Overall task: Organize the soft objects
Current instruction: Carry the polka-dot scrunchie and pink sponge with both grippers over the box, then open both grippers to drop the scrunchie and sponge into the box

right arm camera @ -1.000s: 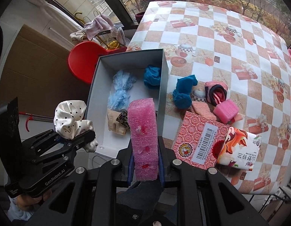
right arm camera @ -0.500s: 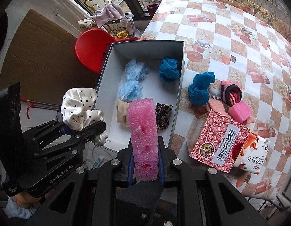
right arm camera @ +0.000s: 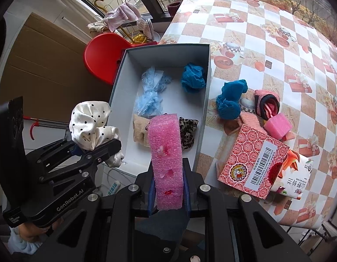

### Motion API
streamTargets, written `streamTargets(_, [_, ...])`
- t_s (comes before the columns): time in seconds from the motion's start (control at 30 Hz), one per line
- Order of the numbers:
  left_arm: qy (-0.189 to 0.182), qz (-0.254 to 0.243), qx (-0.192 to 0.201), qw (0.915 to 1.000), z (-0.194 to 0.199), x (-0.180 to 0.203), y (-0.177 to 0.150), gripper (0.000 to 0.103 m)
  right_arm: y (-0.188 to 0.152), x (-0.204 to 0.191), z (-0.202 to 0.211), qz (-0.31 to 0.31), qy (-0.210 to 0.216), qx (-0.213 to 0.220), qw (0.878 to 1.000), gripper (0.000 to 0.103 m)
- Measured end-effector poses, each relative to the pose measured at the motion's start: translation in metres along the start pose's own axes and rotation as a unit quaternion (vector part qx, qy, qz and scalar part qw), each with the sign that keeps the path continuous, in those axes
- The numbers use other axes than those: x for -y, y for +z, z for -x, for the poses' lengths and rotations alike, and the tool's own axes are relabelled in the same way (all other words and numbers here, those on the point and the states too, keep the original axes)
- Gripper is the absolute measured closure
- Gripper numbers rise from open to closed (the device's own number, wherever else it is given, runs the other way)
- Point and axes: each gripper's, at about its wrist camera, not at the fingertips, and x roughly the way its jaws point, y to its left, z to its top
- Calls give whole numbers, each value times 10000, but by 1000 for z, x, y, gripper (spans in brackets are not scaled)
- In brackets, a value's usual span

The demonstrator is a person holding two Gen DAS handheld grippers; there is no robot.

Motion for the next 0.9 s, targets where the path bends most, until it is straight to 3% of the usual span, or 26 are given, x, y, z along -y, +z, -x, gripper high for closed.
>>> streamTargets(0.43, [71, 64, 96, 9999, -1, -12, 8, 75, 5, -1, -6, 37, -36, -55, 10000, 81])
streamTargets(0.9, [289, 152, 6, 9995, -26, -28, 44, 74, 50, -17, -26, 143, -55, -97, 9998, 81])
